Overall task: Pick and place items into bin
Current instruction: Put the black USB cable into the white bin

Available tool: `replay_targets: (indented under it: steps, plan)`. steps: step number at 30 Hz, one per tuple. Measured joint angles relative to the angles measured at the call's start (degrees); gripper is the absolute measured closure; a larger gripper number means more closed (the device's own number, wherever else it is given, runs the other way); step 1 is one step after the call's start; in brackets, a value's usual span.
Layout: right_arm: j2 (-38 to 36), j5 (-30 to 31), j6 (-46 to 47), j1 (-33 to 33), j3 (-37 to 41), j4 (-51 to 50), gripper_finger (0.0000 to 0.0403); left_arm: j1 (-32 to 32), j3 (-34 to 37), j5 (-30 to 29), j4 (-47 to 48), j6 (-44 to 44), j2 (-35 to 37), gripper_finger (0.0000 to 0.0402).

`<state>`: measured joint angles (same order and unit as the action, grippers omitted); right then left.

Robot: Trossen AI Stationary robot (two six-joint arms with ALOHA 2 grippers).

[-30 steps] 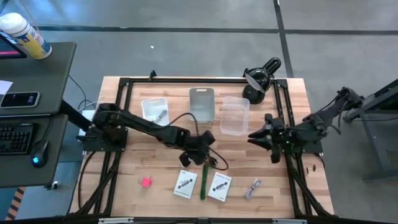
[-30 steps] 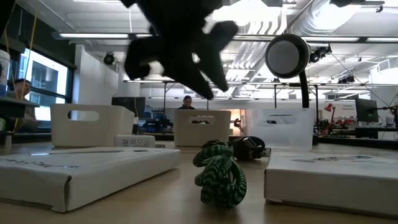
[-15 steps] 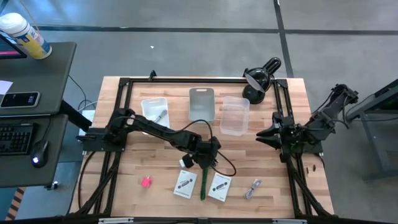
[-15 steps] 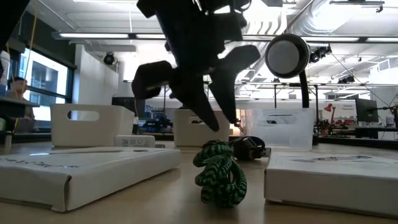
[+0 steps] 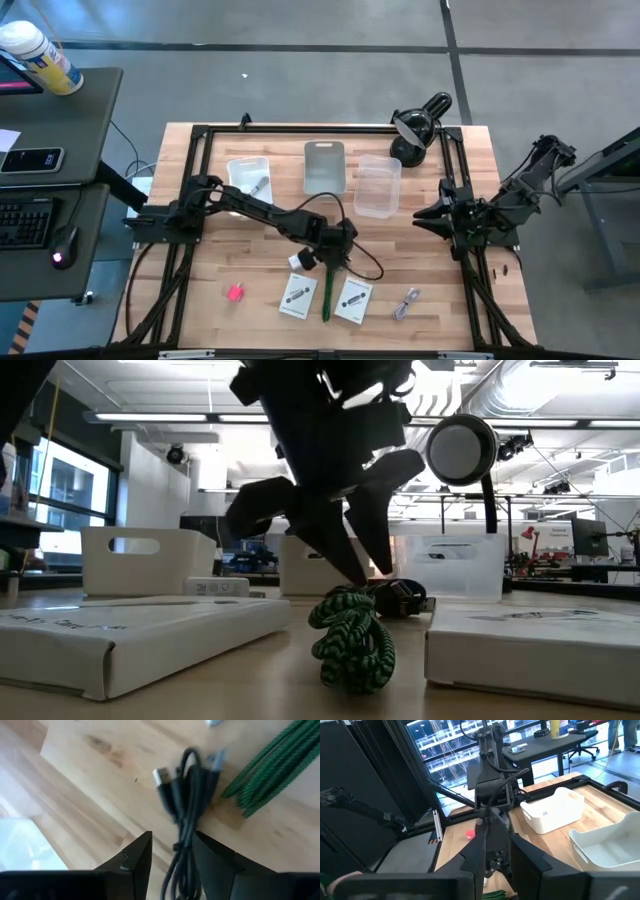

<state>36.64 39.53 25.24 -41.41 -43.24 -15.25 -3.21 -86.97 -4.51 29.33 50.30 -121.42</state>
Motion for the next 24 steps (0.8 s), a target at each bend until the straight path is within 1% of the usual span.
replay_targets:
  steps: [3, 7, 15, 24]
  plan:
    - [0.0, 0.0, 0.0, 0.0, 0.0, 0.0, 0.0329, 0.8, -0.1, 2.1, -0.5, -0.2, -0.8, 0.027]
    - [0.0, 0.0, 0.1, 0.0, 0.0, 0.0, 0.0329, 0.6, -0.1, 2.1, -1.2, 0.3, -1.6, 0.027]
    - [0.0, 0.0, 0.2, 0.0, 0.0, 0.0, 0.0329, 0.6, 0.0, 6.0, -0.3, 0.7, -2.2, 0.027]
    - [0.0, 0.5, 0.2, 0.0, 0.0, 0.0, 0.0329, 0.6, -0.1, 5.8, 2.4, 0.5, -2.5, 0.027]
